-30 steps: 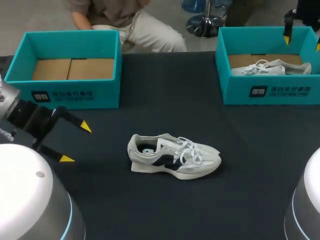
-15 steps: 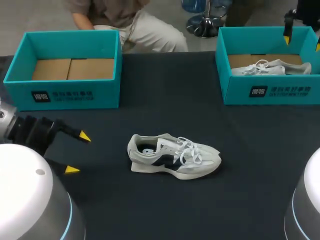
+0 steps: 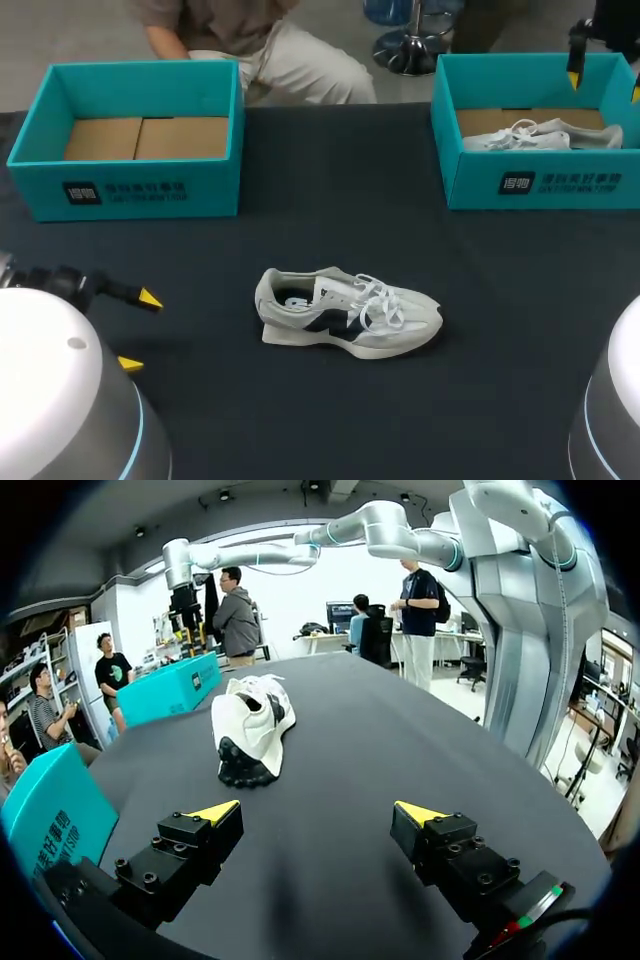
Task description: Take the shoe out of the shoebox, open the shoe tongue, remove and reinsert the insole, then place the shoe into the shoebox
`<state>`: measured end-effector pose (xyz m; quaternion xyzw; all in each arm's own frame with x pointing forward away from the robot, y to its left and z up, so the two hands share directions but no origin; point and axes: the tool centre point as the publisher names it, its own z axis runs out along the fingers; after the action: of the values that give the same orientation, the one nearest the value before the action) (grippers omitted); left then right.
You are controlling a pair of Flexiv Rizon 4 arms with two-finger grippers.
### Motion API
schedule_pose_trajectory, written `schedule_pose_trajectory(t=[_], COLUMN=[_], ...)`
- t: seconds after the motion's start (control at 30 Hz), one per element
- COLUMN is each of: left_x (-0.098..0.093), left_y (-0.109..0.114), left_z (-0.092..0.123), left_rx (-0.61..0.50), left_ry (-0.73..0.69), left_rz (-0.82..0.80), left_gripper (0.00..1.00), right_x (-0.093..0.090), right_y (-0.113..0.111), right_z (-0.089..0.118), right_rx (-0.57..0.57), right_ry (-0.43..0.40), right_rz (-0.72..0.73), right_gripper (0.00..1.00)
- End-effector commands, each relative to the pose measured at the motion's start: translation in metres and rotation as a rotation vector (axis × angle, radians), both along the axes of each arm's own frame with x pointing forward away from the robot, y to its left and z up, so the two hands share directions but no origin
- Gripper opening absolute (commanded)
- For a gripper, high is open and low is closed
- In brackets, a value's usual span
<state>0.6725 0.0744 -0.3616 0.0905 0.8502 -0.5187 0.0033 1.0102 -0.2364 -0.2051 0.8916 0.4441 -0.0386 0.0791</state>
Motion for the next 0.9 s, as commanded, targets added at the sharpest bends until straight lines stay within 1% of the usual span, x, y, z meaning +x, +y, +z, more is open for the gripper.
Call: schedule_pose_trajectory(t=[0.03, 0.3, 0.53, 0.73, 0.9], left_x=[0.012, 0.017, 0.018, 0.018, 0.021], left_y=[0.008, 0.017, 0.018, 0.010, -0.003], left_z=[-0.014, -0.028, -0.030, -0.030, -0.033], left_rx=[-0.048, -0.068, -0.073, -0.082, -0.098], left_ry=[0.021, 0.035, 0.034, 0.026, 0.023], left_rz=[-0.010, 0.018, 0.028, 0.021, 0.024], left_gripper=[1.00, 1.00, 1.00, 1.00, 1.00], right_x=[0.000, 0.000, 0.000, 0.000, 0.000], right_y=[0.000, 0.000, 0.000, 0.000, 0.000], right_z=[0.000, 0.000, 0.000, 0.000, 0.000], right_rx=[0.001, 0.001, 0.001, 0.001, 0.001], right_ry=[-0.002, -0.002, -0.002, -0.002, -0.002], right_rz=[0.000, 0.000, 0.000, 0.000, 0.000], right_gripper=[1.00, 1.00, 1.00, 1.00, 1.00])
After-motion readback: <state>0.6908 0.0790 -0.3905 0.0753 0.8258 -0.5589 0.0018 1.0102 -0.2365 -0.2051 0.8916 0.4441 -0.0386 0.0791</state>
